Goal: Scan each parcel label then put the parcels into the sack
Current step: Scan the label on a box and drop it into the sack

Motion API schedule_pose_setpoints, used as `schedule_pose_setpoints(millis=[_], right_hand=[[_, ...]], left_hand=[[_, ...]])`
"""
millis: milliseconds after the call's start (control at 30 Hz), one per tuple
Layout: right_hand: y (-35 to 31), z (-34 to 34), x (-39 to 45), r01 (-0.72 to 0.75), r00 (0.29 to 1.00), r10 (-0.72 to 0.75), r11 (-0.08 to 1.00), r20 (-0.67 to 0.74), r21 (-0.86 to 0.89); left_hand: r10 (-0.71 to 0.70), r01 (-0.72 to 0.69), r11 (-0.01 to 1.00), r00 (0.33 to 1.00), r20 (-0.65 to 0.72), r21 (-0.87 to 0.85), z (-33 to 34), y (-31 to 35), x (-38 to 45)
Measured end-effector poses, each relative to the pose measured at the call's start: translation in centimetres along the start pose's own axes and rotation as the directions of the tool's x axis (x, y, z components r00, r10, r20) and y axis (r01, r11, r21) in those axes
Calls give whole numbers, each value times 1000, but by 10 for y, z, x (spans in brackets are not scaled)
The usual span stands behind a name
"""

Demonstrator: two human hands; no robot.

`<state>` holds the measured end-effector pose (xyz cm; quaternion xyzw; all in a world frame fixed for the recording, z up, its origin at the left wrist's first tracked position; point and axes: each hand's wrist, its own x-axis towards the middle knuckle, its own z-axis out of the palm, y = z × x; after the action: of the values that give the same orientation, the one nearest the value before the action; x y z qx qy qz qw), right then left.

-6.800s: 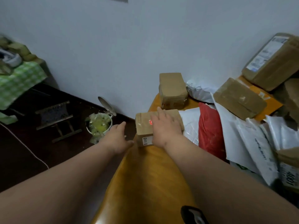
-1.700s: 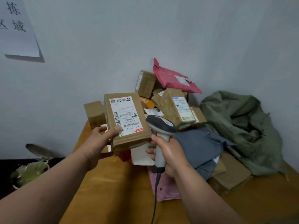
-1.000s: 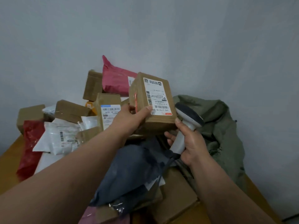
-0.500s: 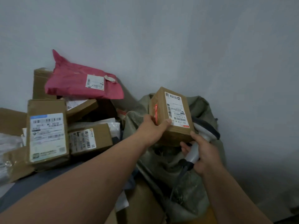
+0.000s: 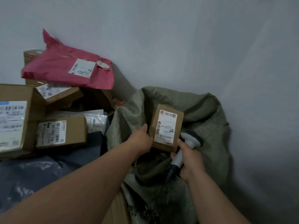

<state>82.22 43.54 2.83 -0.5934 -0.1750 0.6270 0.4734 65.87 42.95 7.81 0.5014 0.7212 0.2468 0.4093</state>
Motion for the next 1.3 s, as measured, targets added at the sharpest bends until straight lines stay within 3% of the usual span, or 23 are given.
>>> schedule_pose_setpoints(millis=[233,433,567,667,767,900,1067,1300], right_hand=[[1,11,-5,95,995,-98,991,-25,-96],[5,65,-62,209,961,-178,969,211,-133],[22,118,-122,267,889,-159,942,429,-204],[51,156,-167,330,823,-158,915,546,-232],[90,192,-205,343,792,-139,907,594,-245],[136,232,-236,357,807,-169,903,566,-239],[153,266,-249,414,827,-231,867,513,-276],[148,303,-223,345,855,-196,906,481,-243]], left_hand=[[-12,9,999,996,-86,-35,-30,-24,-16],[43,-68,993,968,-246,-93,-88,-49,-53],[109,-142,989,892,-439,-43,-134,-75,-93],[88,-183,976,821,-564,-115,-176,-106,-130],[-6,-172,961,767,-642,-215,-220,-146,-166],[-72,-134,962,714,-696,-237,-271,-208,-203],[-156,-69,942,776,-611,-329,-296,-248,-220],[-175,-30,920,861,-478,-390,-302,-235,-187]])
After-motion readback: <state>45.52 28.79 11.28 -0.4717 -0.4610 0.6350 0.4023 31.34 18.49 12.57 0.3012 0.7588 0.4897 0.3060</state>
